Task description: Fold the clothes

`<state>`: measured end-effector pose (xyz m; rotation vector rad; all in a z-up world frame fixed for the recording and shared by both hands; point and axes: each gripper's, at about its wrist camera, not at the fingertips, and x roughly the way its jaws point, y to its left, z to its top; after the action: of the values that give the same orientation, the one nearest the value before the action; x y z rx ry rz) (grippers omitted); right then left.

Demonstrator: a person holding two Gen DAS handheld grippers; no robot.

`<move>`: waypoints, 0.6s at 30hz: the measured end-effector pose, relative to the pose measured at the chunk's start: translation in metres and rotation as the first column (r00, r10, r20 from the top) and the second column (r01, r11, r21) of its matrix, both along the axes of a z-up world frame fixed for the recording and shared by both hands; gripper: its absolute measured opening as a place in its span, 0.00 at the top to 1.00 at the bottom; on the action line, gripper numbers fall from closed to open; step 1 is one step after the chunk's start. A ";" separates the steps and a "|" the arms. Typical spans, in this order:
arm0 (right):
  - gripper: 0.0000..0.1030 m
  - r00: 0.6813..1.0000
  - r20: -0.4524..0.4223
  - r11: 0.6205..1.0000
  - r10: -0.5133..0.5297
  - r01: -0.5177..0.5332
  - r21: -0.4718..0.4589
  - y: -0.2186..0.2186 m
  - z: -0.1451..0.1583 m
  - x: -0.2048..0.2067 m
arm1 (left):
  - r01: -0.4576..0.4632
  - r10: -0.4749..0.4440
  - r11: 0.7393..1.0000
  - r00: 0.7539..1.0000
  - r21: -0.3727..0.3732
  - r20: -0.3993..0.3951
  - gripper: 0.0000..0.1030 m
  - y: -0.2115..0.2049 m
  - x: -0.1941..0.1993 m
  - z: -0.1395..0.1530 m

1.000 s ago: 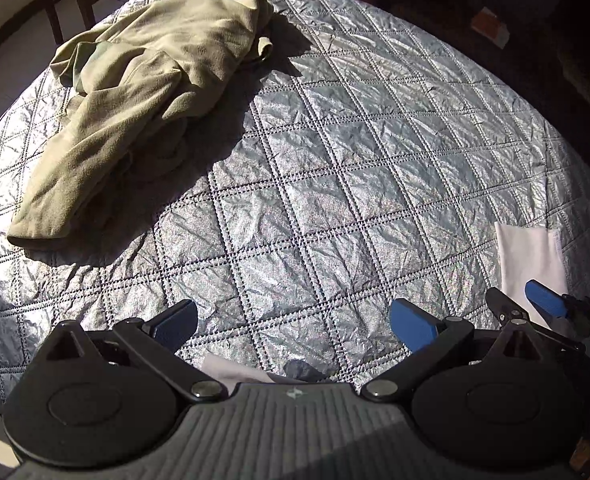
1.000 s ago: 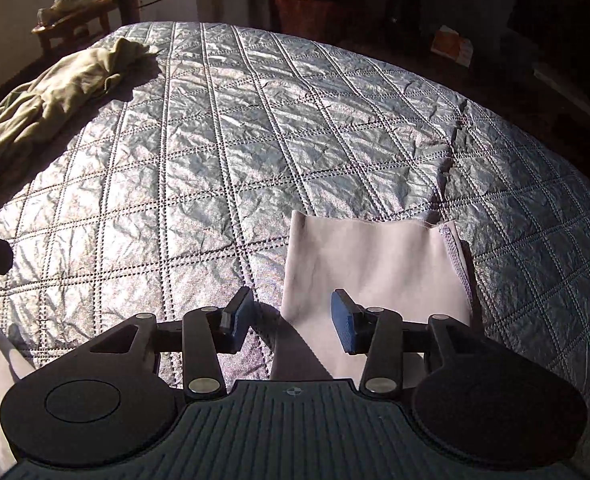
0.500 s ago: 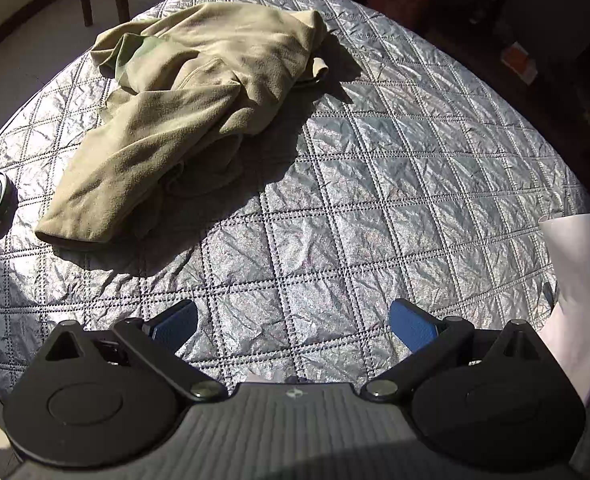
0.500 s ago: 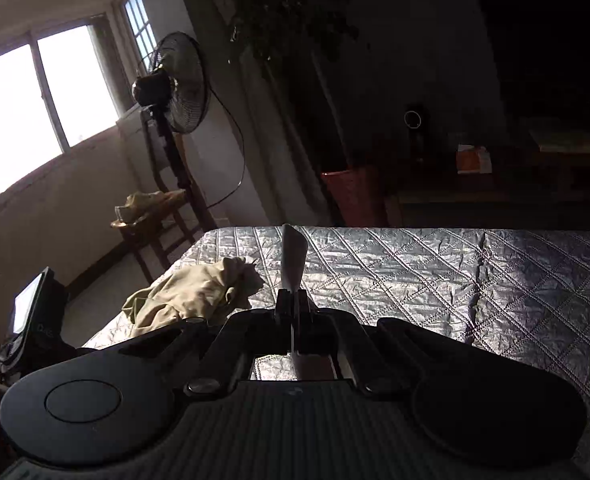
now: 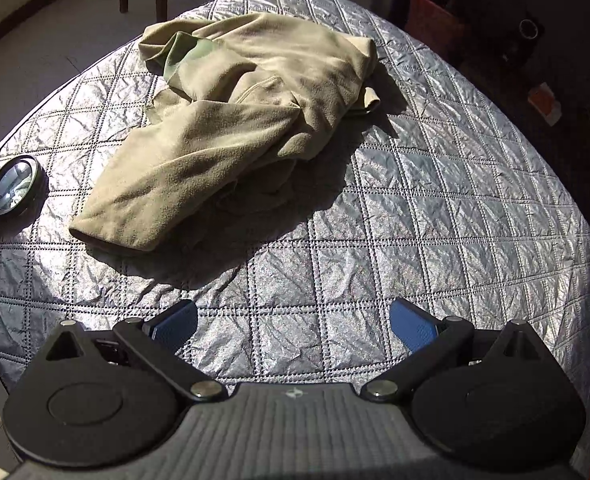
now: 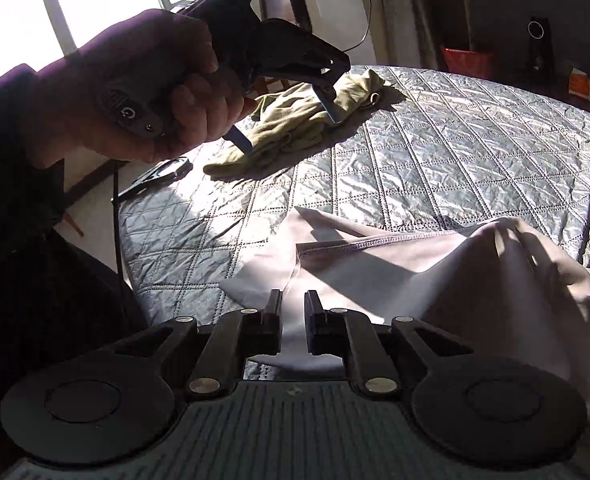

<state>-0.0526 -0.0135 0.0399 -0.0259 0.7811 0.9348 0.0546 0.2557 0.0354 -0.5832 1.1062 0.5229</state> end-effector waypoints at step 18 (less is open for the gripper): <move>0.98 1.000 0.008 0.973 -0.009 0.011 -0.231 0.087 -0.027 0.012 | -0.047 0.046 0.998 0.999 0.034 0.012 0.01 0.030 -0.012 0.008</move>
<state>-0.0402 0.0730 0.0131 -0.2288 0.8798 0.8294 0.0421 0.2860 0.0430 -0.5824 1.0733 0.5775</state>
